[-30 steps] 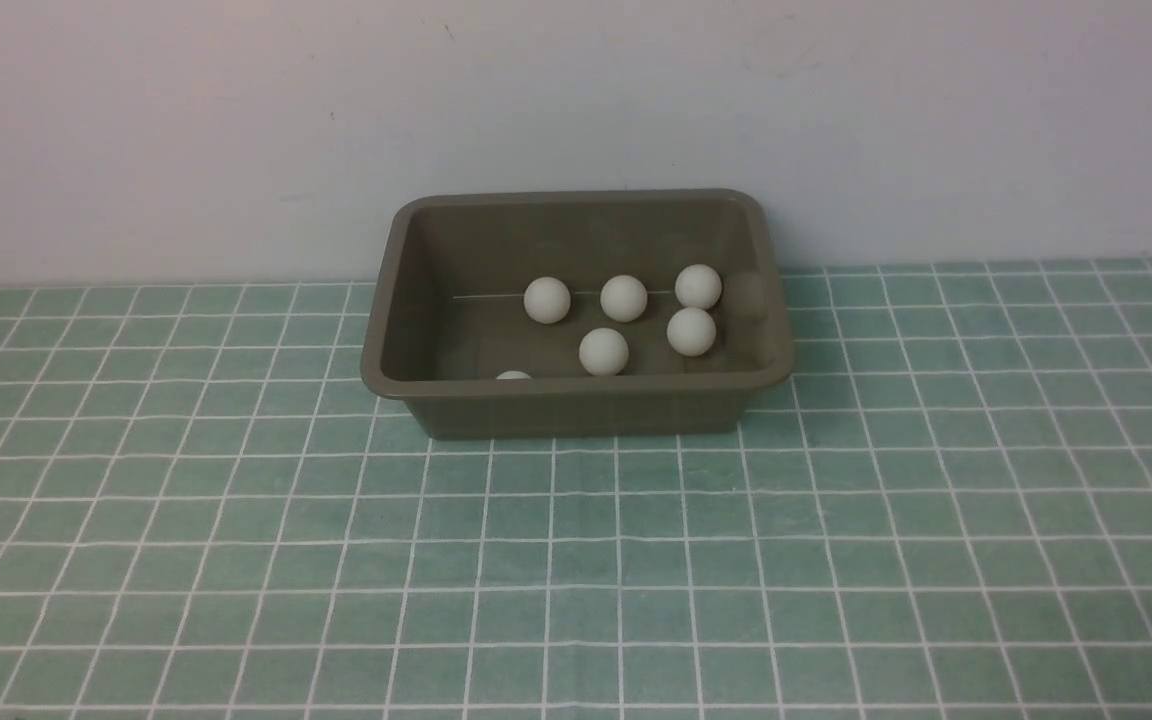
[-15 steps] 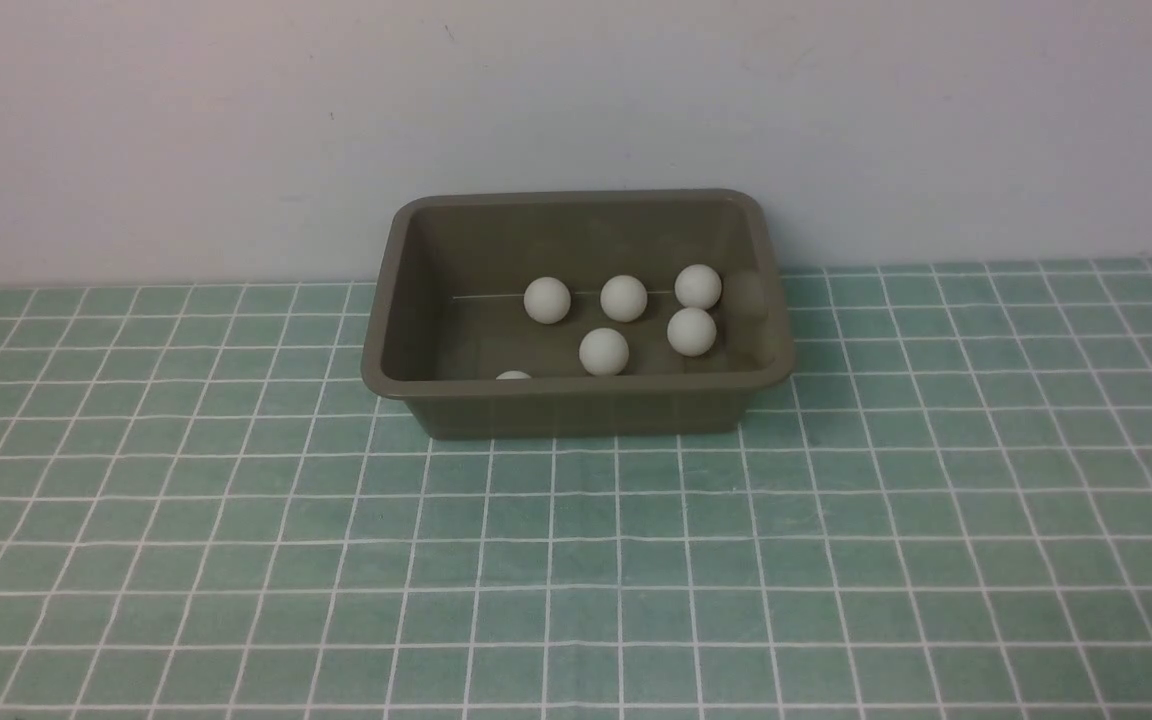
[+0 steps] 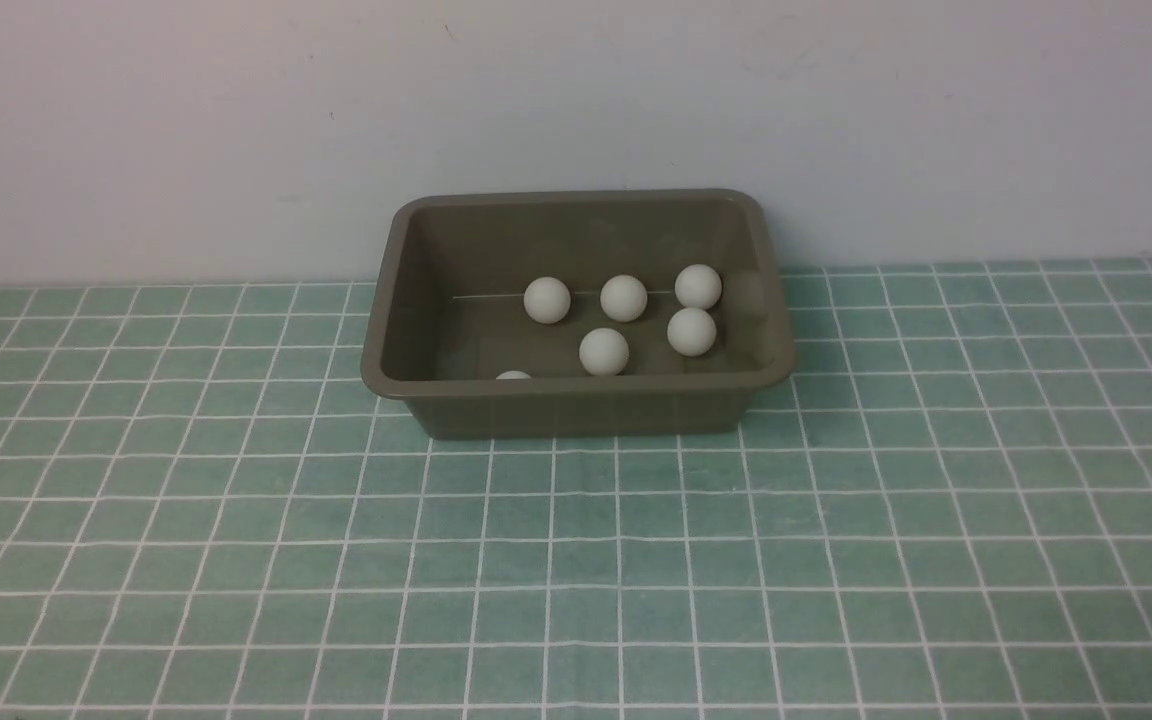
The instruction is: Put the table tennis balls in the box on the green coffee tablecloth.
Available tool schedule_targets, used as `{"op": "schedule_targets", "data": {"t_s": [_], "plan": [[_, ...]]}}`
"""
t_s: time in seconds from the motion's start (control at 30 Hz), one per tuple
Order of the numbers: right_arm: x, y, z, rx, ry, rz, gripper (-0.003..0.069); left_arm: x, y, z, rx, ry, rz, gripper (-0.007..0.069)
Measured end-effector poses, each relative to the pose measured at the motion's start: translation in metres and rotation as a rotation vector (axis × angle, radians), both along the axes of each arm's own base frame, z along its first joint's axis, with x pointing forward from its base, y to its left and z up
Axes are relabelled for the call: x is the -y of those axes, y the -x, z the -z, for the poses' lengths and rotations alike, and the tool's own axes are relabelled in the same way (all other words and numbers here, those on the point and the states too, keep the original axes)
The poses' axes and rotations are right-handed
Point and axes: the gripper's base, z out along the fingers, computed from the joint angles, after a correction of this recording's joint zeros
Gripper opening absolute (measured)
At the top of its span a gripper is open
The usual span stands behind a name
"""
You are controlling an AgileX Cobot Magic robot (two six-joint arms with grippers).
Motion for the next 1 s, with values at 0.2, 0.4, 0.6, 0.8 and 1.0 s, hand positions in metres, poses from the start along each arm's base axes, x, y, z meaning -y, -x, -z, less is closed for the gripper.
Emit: {"op": "schedule_targets", "data": {"t_s": [0.2, 0.4, 0.6, 0.8, 1.0], "plan": [[0.0, 0.0, -0.0001, 0.002, 0.0, 0.0, 0.0336, 0.0, 0.0, 0.0, 0.0, 0.0, 0.0, 0.0395], [0.0, -0.0001, -0.0002, 0.002, 0.0, 0.0, 0.0336, 0.0, 0.0, 0.0, 0.0, 0.0, 0.0, 0.0395], [0.0, -0.0001, -0.0002, 0.002, 0.0, 0.0, 0.0336, 0.0, 0.0, 0.0, 0.0, 0.0, 0.0, 0.0395], [0.0, -0.0001, -0.0002, 0.002, 0.0, 0.0, 0.0336, 0.0, 0.0, 0.0, 0.0, 0.0, 0.0, 0.0395], [0.0, -0.0001, -0.0002, 0.002, 0.0, 0.0, 0.0336, 0.0007, 0.0, 0.0, 0.0, 0.0, 0.014, 0.0395]]}}
